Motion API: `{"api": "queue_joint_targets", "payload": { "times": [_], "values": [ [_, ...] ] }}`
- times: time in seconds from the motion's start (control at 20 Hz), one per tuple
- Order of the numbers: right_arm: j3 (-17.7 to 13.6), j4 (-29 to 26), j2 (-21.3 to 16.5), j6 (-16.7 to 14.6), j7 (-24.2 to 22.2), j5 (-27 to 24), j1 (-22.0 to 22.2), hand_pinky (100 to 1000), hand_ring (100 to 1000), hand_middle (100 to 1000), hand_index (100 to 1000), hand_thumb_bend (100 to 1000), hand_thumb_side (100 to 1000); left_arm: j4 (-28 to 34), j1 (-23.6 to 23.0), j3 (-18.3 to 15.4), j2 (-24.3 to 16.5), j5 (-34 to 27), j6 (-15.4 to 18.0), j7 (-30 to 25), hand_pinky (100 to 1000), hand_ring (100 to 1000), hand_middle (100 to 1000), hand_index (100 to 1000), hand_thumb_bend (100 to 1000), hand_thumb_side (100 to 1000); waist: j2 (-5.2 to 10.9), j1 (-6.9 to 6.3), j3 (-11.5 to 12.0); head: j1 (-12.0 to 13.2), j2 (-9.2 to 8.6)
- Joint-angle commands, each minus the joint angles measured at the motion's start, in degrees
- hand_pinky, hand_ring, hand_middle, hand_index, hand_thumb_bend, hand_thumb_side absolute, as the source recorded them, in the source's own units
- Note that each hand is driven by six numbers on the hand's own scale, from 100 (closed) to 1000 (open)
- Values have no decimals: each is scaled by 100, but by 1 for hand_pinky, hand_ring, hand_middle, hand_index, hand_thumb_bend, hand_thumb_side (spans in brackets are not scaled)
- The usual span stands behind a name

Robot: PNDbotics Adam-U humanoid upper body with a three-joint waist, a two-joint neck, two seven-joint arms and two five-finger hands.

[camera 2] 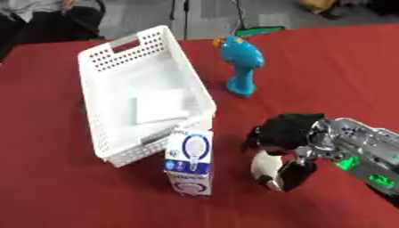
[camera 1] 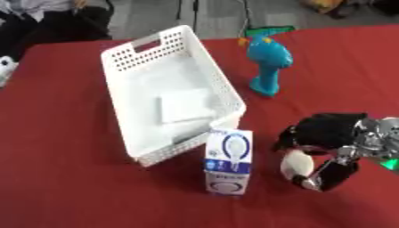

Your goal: Pick up objects on the table and place them in the box.

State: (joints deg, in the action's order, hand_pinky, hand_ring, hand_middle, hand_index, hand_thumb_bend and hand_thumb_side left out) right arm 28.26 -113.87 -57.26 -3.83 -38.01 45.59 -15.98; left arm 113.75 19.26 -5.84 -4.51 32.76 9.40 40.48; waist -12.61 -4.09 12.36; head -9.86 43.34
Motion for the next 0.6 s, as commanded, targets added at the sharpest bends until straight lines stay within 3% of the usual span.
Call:
{"api": "queue_joint_targets", "payload": {
  "times": [0.05,0.3,0.6],
  "values": [
    [-94,-72,-230,-53,-11,64,-12,168,460,746,932,365,469,84,89,6,-28,-18,2,-8,678,735,709,781,100,1000,46,-79,7,-27,75],
    [-100,-72,-242,-106,-152,150,40,162,456,762,958,439,469,84,88,14,-17,-36,-4,-12,677,735,710,781,100,1000,31,-93,22,-23,-22],
    [-110,-72,-243,-176,-139,322,65,156,454,761,962,459,467,84,87,29,0,-55,1,-18,676,735,709,780,100,1000,14,-102,33,-49,-70]
  ]
}}
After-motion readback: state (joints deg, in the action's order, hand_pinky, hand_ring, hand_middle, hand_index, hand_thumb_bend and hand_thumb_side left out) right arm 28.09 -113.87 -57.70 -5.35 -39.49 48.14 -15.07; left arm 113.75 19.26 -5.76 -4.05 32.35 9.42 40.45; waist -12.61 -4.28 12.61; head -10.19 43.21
